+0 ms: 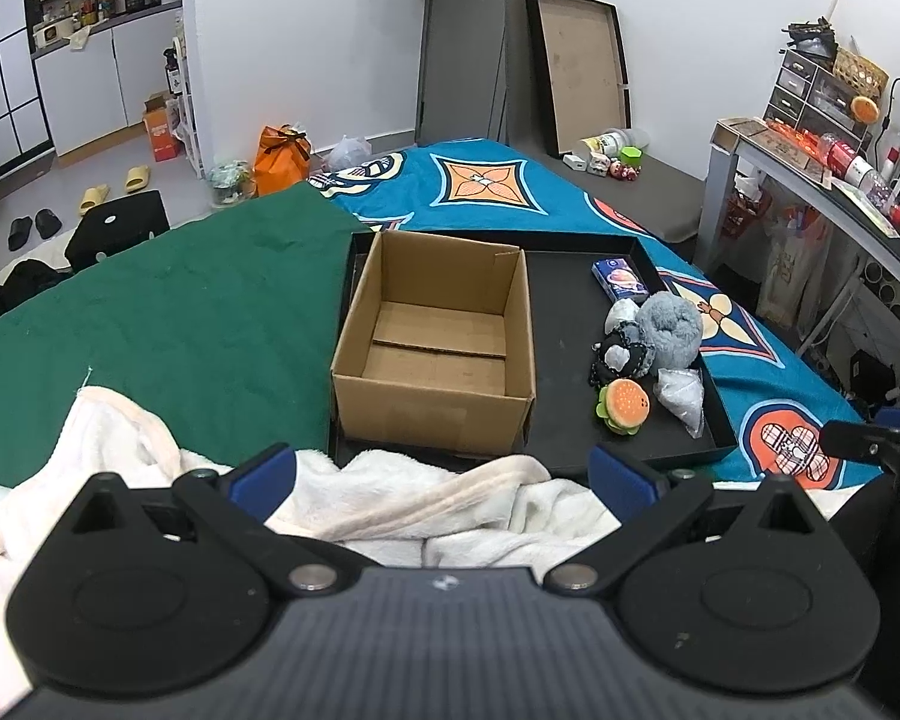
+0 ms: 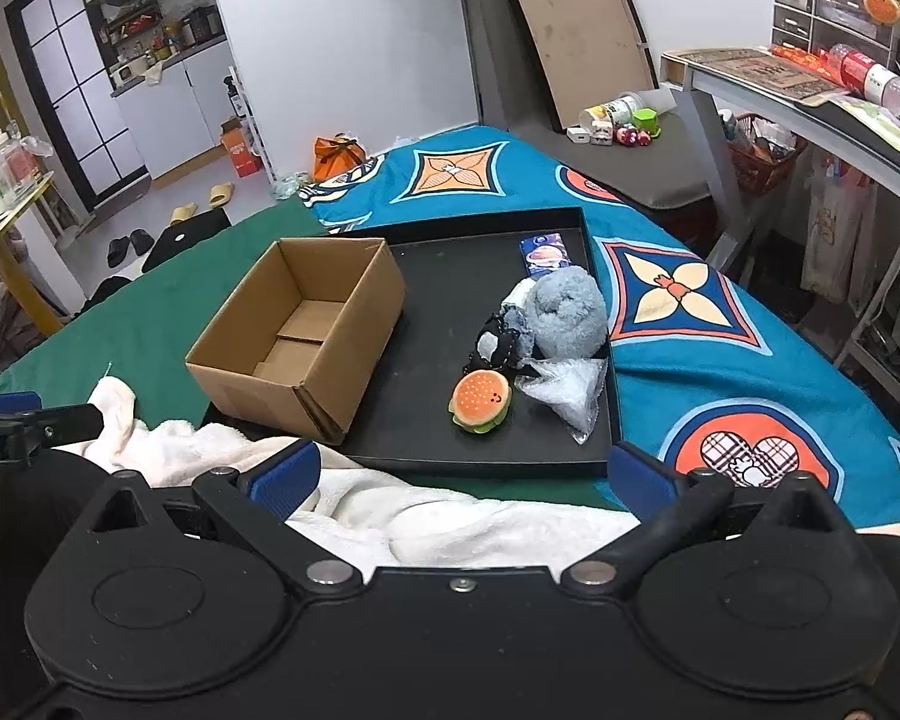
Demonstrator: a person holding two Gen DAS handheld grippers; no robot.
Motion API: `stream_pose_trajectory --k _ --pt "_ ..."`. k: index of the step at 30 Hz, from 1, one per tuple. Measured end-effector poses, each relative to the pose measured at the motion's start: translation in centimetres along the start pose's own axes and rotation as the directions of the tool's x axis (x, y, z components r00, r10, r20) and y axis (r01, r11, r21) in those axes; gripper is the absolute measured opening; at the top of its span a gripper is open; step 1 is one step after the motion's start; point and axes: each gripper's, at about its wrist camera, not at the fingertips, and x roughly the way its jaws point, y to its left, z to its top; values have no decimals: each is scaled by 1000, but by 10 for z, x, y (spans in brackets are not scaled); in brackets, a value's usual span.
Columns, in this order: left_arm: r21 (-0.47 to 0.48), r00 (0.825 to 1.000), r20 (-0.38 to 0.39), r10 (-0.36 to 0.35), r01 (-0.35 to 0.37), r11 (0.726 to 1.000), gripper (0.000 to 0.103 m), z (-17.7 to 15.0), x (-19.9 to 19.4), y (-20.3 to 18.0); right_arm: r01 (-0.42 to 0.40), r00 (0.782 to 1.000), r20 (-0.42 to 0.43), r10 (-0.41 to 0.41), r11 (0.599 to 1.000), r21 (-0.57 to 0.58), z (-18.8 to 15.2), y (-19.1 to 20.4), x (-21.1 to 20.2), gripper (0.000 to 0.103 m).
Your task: Organize soft objects
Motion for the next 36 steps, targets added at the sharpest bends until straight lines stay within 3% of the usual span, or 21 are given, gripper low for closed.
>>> stream_pose_trajectory --k 24,28,31,36 --pt "13 1000 19 5 -5 1000 103 -2 -6 -7 5 1000 26 -6 1000 27 1 -8 -4 103" --pt "11 1000 22 1 -1 1000 103 -1 -6 -6 -5 1000 20 4 999 43 1 -10 -4 103" --pt "13 1000 27 -2 2 1000 103 -1 -7 -6 -63 998 27 61 995 79 3 -13 -8 103" --pt "11 1000 25 -9 8 1000 103 1 -5 -5 -40 999 31 38 996 75 4 -12 -8 103"
